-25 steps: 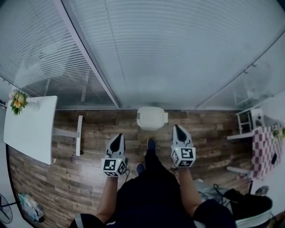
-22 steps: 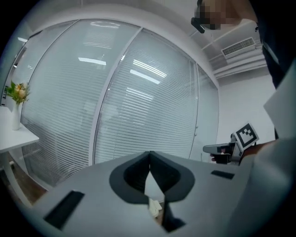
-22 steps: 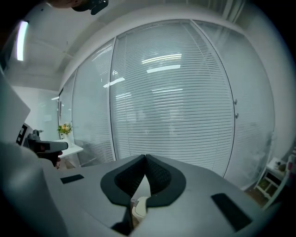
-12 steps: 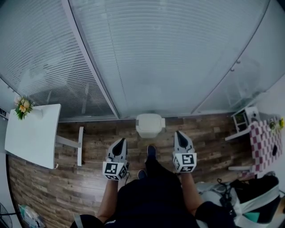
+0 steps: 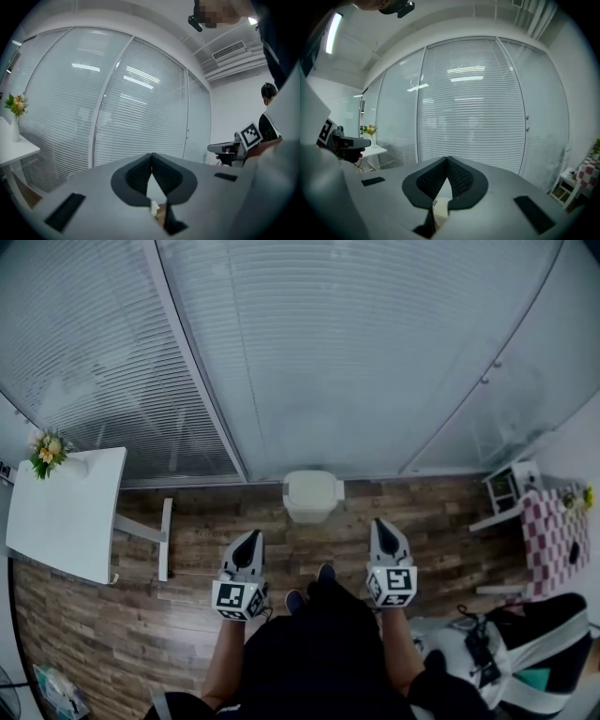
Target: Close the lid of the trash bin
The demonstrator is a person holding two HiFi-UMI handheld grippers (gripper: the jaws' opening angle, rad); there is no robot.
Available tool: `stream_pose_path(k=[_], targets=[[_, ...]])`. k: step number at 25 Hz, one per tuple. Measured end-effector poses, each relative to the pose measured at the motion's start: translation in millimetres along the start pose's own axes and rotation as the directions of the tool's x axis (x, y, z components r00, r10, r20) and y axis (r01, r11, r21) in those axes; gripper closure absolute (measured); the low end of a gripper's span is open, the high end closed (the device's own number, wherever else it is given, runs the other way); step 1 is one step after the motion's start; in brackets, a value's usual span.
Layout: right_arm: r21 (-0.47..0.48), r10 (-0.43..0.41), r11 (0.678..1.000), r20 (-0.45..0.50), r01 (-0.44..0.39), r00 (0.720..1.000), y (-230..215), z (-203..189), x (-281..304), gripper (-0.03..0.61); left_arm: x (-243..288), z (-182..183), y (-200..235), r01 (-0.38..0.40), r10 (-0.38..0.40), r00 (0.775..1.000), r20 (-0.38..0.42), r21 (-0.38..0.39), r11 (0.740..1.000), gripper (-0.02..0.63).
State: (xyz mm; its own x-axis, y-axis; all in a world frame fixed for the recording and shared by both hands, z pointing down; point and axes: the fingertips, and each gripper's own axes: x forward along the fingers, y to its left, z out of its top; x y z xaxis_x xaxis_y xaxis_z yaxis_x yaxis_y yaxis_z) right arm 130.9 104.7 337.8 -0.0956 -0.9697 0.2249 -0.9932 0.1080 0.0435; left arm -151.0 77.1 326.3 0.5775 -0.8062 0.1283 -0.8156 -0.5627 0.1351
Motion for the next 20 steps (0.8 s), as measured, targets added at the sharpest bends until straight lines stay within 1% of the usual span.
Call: stream_pose_path(k=[5,10,14,16,20], targets=[[-0.013,0.042,0.999,0.004,-0.042,0.999,11,6,2,0.574,0,7,-2,-0.002,0.001,1.0,0.017,0.013,1.0,0.606],[-0.014,0.046,0.999,0.033,-0.045,0.998,12,20,5,0.574,4,15,-1,0.004,-0.004,0.999,0.035,0.017,1.0,0.606],[-0.019,0.033,0.999,0.0,-0.033,0.999,9,15,3,0.574,6,11,-6,0.013,-0.013,0.999,0.032,0.004,1.0,0.606],[-0.011,0.023,1.0,-0.021,-0.023,1.0,3,10,1,0.574,8,10,-11,0.021,-0.021,1.0,0.022,0.03,0.999,0.606],[0.007,0.032,0.999,-0.017,-0.031,0.999,-6,8,0,0.575,15,4,-24,0.033,-0.027,0.999,-0.042,0.129,0.991,0.606]])
